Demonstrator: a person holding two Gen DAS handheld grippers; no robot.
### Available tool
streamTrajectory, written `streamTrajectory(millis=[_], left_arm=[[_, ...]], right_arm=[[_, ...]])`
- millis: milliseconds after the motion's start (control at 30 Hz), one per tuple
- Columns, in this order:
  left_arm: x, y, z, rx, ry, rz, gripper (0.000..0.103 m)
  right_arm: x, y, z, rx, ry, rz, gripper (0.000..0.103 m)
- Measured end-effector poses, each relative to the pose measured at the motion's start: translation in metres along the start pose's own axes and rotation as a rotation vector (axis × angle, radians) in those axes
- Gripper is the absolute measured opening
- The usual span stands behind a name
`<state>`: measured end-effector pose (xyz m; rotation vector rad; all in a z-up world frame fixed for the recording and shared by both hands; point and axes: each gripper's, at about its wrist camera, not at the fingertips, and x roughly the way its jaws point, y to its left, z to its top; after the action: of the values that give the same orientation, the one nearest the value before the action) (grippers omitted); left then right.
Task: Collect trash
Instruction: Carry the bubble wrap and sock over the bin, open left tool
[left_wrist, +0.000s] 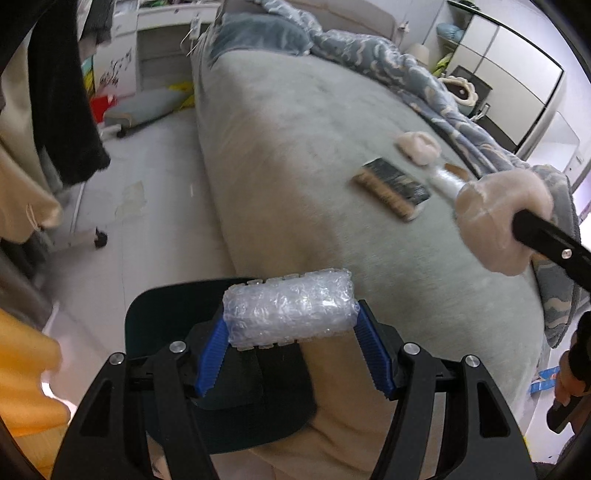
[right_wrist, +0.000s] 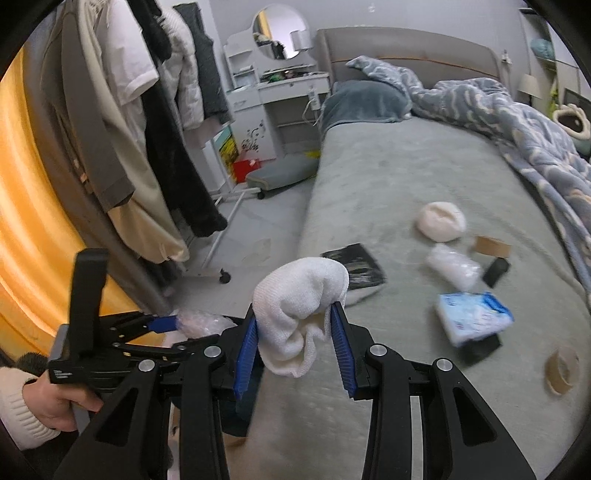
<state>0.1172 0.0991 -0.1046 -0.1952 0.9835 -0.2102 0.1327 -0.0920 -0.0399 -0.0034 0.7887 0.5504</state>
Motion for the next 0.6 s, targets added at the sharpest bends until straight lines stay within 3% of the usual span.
streamTrajectory(millis=[300,600], left_arm=[[0.016,0.043,-0.013,-0.016,0.053,0.06,0.068],[0.041,0.074,-0.03,-0.011,0.18,0.069,0.068]], right_arm=[[0.038,0.036,0.011,-0.041,0.052,0.043,0.039],[0.074,0.071,0.011,-0.082,0.121,0.082,0.039]])
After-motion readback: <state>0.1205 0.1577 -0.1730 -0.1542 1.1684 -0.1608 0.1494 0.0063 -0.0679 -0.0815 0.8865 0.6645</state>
